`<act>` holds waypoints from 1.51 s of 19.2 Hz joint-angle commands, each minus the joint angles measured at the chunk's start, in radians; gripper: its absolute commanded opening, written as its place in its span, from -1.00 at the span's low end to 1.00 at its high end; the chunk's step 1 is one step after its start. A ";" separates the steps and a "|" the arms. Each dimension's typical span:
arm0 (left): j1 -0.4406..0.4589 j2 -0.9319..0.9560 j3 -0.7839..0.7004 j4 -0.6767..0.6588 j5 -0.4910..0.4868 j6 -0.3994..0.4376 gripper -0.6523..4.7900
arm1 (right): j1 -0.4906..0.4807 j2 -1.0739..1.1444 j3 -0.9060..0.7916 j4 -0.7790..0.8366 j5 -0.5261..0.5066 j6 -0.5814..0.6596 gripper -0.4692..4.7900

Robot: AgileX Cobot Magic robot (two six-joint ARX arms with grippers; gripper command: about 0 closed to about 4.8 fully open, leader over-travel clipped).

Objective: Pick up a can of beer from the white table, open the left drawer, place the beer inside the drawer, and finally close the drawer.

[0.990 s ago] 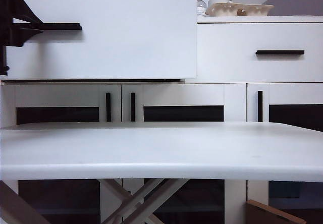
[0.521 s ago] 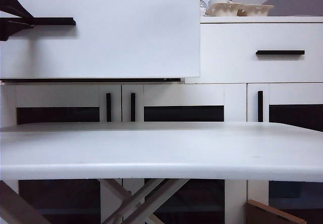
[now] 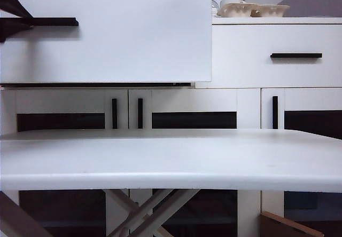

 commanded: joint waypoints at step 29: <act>0.009 -0.308 0.002 -0.376 0.144 0.107 1.00 | 0.001 -0.010 0.134 0.070 -0.001 0.000 -0.23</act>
